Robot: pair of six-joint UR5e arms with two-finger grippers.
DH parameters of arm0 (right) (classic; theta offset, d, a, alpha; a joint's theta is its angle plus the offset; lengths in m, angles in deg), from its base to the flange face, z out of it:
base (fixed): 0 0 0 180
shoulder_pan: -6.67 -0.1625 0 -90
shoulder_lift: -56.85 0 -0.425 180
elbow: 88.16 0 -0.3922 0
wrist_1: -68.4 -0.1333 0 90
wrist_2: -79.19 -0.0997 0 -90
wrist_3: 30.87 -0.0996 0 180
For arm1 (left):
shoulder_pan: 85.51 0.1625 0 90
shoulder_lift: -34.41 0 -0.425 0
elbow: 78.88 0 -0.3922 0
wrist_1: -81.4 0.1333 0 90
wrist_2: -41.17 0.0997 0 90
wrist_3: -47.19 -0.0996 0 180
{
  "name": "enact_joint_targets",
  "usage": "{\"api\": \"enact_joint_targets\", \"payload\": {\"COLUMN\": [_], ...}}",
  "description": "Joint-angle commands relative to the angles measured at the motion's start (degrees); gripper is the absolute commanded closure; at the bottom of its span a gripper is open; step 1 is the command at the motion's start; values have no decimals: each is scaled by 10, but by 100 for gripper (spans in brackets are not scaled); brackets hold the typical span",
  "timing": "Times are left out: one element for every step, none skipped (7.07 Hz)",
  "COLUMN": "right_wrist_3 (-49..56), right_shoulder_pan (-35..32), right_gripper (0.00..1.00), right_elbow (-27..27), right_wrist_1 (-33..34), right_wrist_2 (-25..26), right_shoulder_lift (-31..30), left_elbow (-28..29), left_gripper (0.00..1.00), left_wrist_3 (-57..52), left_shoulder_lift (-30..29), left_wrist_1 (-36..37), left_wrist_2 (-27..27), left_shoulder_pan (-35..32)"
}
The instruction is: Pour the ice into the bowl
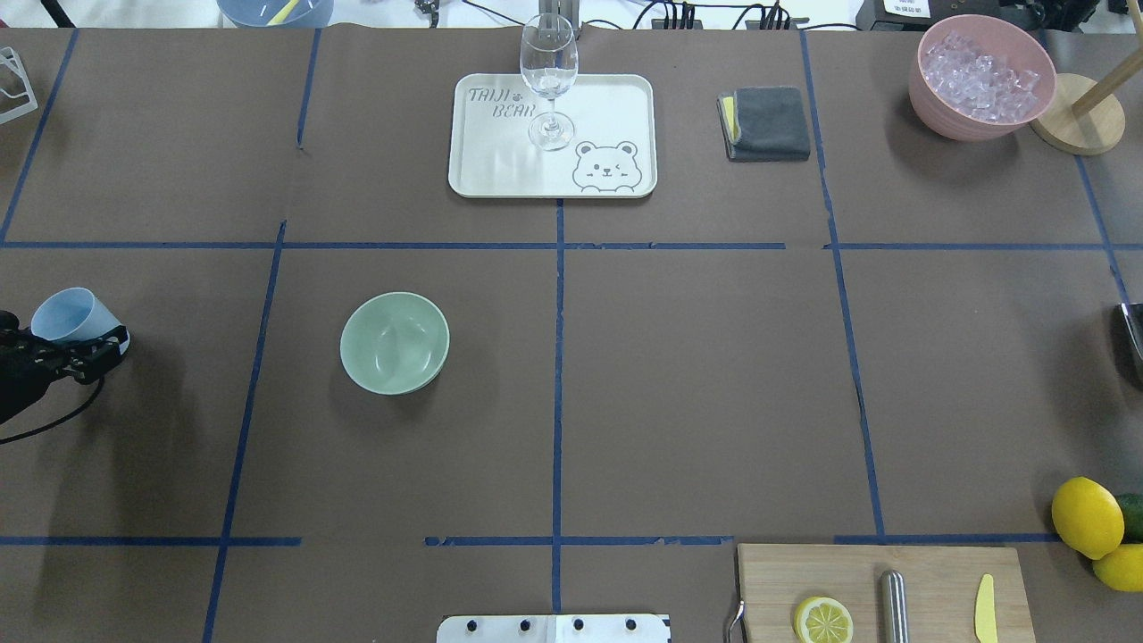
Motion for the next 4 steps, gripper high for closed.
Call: {"api": "enact_joint_targets", "payload": {"right_wrist_3": [0,0,0,-1], "right_shoulder_pan": [-1,-2,-3,-3], "right_gripper": [0,0,0,0], "right_elbow": [0,0,0,0], "right_wrist_1": [0,0,0,0], "right_wrist_2": [0,0,-1,-2], "right_shoulder_lift": [0,0,0,-2], "left_elbow": [-10,-18,-35,-41], "left_gripper": [100,100,100,100], "left_wrist_3": [3,-10,-52,-142], "left_shoulder_lift": [-2,3,3,-4], "left_wrist_1": [-3,-19,-19,-21], "left_wrist_2": [-1,-5,-8,-8], "left_shoulder_pan": [-2,-2,-3,-10]}}
